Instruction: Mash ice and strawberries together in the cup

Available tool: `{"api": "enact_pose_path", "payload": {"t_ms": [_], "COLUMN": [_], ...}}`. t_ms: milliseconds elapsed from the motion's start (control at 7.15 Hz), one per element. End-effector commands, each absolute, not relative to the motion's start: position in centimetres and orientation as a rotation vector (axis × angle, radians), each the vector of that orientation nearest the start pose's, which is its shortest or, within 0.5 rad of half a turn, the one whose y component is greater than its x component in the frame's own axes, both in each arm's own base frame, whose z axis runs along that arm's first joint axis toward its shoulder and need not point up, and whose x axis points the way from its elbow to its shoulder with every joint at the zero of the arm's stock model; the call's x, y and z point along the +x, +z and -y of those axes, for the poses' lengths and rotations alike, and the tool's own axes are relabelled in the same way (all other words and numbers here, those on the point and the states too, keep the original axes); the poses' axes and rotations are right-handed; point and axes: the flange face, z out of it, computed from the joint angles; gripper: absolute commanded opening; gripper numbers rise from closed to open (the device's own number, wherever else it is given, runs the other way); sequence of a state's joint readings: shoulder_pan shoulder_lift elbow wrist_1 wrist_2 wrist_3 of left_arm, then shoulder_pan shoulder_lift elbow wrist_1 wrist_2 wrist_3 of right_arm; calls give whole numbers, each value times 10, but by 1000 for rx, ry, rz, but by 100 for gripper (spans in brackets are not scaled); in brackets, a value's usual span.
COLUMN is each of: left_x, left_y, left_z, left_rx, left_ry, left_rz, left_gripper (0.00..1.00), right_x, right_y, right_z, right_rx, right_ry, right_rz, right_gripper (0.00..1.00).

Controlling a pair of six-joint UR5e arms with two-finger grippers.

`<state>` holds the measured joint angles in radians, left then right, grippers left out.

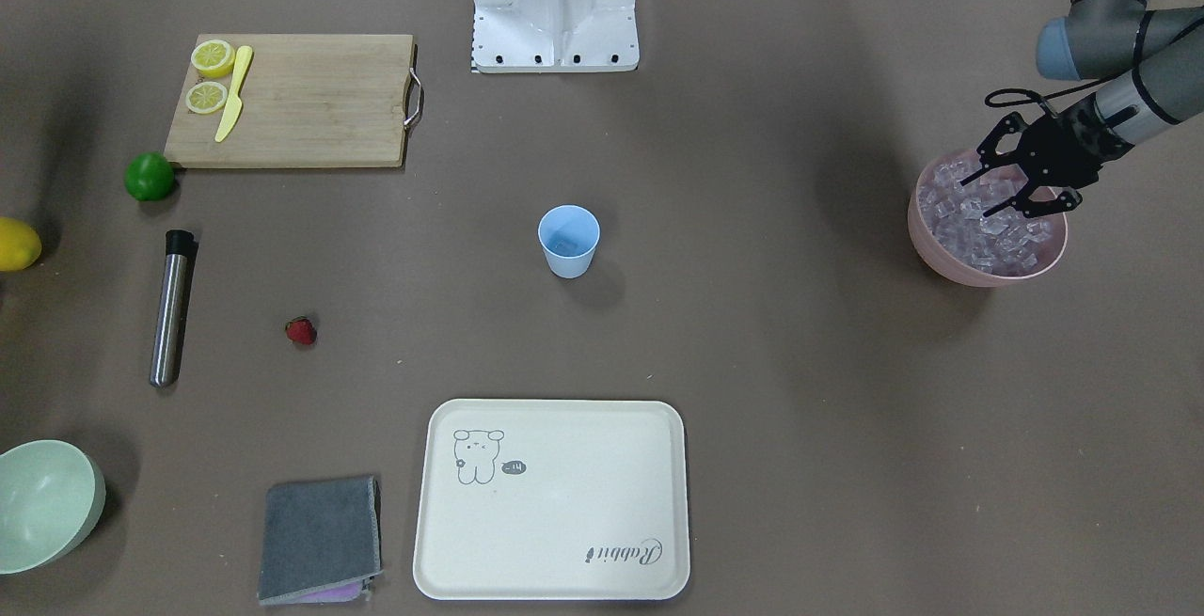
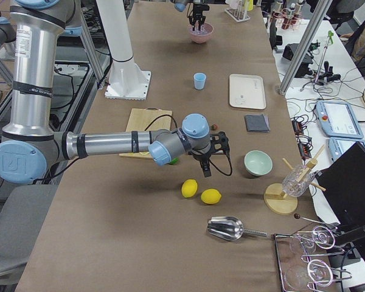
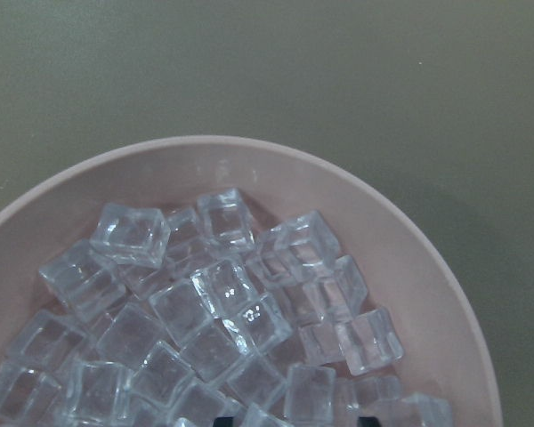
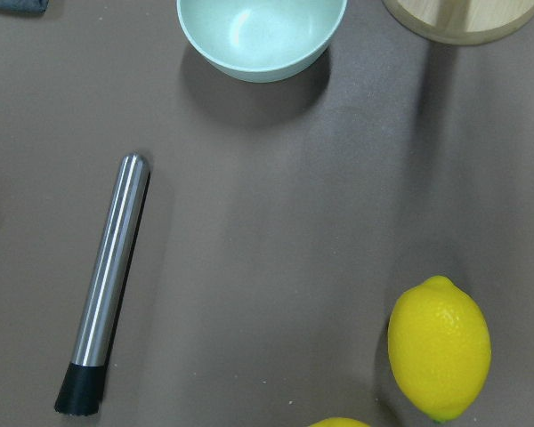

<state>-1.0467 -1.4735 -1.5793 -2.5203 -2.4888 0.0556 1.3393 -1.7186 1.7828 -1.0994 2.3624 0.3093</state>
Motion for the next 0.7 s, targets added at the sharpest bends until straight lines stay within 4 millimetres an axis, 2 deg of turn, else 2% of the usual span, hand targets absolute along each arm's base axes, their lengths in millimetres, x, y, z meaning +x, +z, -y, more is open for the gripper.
{"api": "enact_pose_path", "payload": {"t_ms": [0,559], "left_x": [183,176], "left_y": [583,590], "left_z": [425,428], "left_rx": [596,610], "left_ry": [907,927], "left_rz": [-1060,-1054], "left_gripper": [56,56], "right_x": [-43,-45], "right_y": [567,566], "right_z": [453,452], "right_rx": [282,268], "right_ry": [-139,-121], "right_rz": [879,887], "right_gripper": [100,100]}}
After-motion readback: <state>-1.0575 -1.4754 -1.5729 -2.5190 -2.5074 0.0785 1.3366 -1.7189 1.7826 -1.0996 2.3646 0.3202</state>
